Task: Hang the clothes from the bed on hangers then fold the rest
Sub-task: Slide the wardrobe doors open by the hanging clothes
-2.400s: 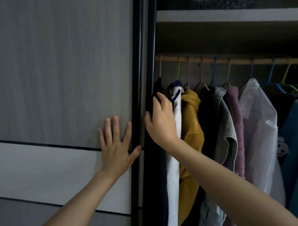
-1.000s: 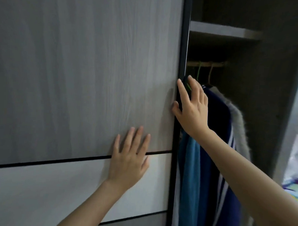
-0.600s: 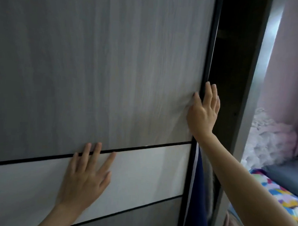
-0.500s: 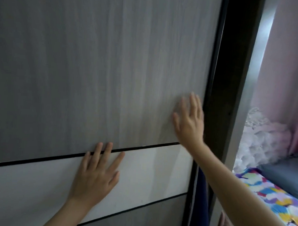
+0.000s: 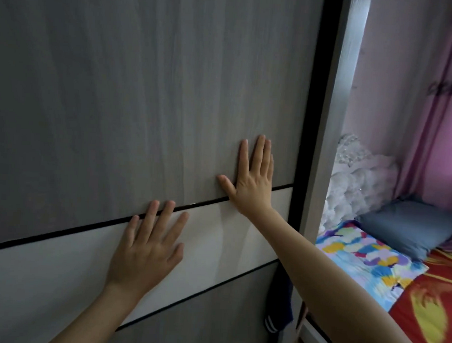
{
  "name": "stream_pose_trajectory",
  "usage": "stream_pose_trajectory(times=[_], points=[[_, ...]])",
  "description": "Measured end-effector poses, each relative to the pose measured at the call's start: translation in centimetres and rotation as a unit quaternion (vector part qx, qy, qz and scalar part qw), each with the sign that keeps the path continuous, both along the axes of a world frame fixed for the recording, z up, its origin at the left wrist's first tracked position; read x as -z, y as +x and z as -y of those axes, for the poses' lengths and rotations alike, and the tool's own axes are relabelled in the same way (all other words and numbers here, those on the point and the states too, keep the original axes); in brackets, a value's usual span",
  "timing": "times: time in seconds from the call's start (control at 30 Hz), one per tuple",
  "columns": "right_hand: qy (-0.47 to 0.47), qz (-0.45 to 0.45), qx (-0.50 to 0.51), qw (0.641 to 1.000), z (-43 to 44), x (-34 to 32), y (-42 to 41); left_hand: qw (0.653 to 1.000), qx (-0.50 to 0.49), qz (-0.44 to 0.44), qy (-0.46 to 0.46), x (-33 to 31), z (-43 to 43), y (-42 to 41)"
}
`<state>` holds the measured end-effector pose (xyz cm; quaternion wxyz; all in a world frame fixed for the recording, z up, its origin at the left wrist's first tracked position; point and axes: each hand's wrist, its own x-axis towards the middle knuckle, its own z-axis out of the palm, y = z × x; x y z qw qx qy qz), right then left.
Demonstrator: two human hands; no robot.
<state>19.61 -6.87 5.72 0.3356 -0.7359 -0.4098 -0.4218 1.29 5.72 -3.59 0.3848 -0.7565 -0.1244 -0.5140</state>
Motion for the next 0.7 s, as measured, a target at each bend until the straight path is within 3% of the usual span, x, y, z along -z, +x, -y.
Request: stream_pose_trajectory(times=[0.3, 0.4, 0.5, 0.57, 0.7], points=[[0.001, 0.039, -0.003, 0.999, 0.4, 0.5, -1.1, 0.999, -0.019, 0.003, 0.028, 0.1, -0.4, -1.6], [0.053, 0.055, 0.009, 0.997, 2.3, 4.6, -0.2, 0.999, -0.026, 0.012, 0.036, 0.0, -0.8, -2.0], [0.08, -0.03, 0.041, 0.995, 4.8, 12.6, -0.2, 0.999, -0.03, 0.015, 0.043, 0.2, -1.5, -2.8], [0.047, -0.121, 0.069, 0.989, 5.7, 17.8, -0.7, 0.998, -0.036, 0.014, 0.048, 0.4, -2.0, -3.3], [-0.023, -0.348, 0.117, 0.93, 6.3, 23.4, -0.6, 0.997, -0.055, 0.011, 0.057, 0.6, -2.9, -4.7]])
